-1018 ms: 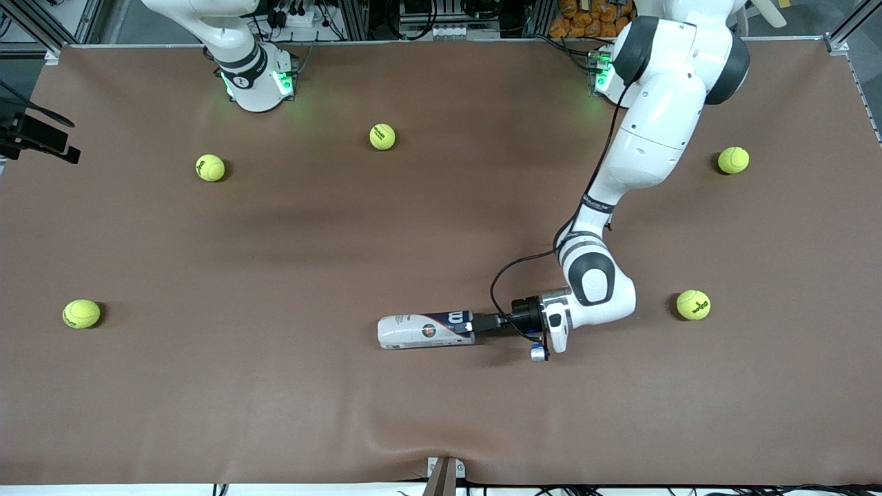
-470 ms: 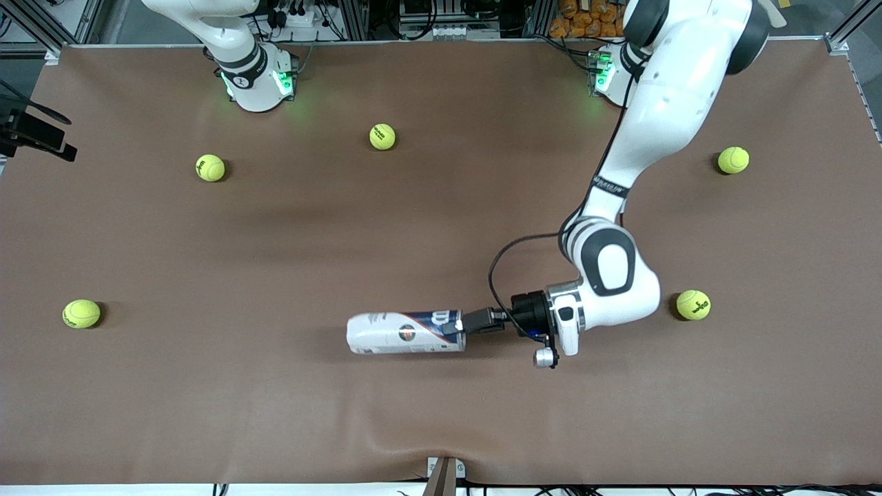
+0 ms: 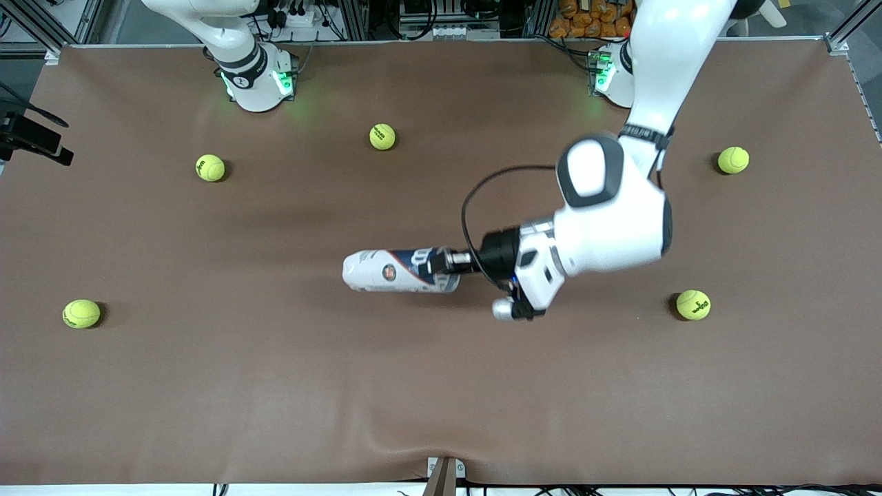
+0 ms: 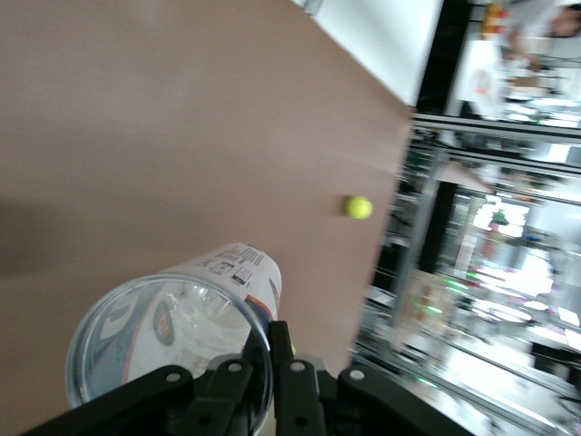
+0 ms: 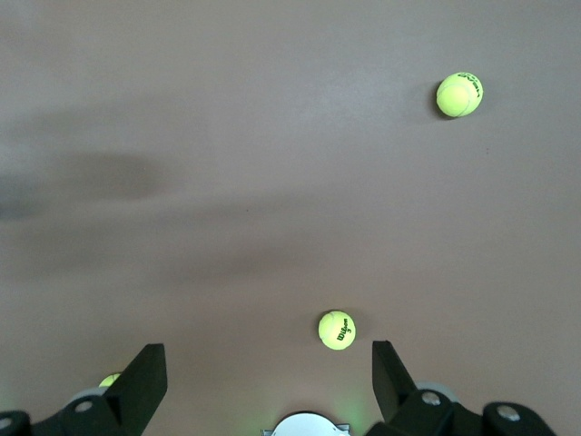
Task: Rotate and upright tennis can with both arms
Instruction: 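Lift and rotate the can upright with the left gripper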
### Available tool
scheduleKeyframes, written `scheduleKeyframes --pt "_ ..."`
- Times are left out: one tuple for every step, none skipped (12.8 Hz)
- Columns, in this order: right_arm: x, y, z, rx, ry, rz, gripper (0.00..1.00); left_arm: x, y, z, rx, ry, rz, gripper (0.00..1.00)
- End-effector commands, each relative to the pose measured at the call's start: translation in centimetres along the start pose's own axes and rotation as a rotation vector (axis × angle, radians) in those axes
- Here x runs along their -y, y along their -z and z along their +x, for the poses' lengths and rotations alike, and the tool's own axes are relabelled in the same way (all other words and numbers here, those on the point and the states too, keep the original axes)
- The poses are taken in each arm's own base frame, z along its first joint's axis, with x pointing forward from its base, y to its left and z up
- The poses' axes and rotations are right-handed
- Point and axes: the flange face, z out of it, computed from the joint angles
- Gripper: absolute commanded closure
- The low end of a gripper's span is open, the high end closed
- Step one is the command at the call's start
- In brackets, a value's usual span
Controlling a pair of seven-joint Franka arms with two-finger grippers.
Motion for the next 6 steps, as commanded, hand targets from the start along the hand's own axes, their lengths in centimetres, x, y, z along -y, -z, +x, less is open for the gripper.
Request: scheduleKeyframes --pt "0.0 -0.1 -0.5 0.002 -0.012 -0.008 0.0 -3.3 0.1 -5.1 -0.094 -0.048 0.244 1.0" --pt "0.1 -0.1 -0.4 -0.003 -0.01 -0.009 0.0 -3.8 -1.0 -6.9 -0.111 -0.067 0.345 1.0" --pt "0.0 0.0 -0.4 -0.008 -0.013 -0.008 0.0 -4.3 -2.8 -9.5 -0.107 -0.112 0.45 1.0" --pt "-0.1 0.0 -0.3 -0.006 -0.015 -0.009 0.0 -4.2 -4.0 -11.1 -0.103 -0.162 0.547 1.0" --pt "0.0 0.0 -0.3 -0.006 -0.013 -0.009 0.0 -3.9 -5.1 -12.5 -0.102 -0.198 0.637 1.0" --pt "-0.1 -0.1 -0.3 -0.003 -0.013 -0.008 0.0 -3.7 -6.2 -14.0 -0.1 -0.236 0.715 1.0"
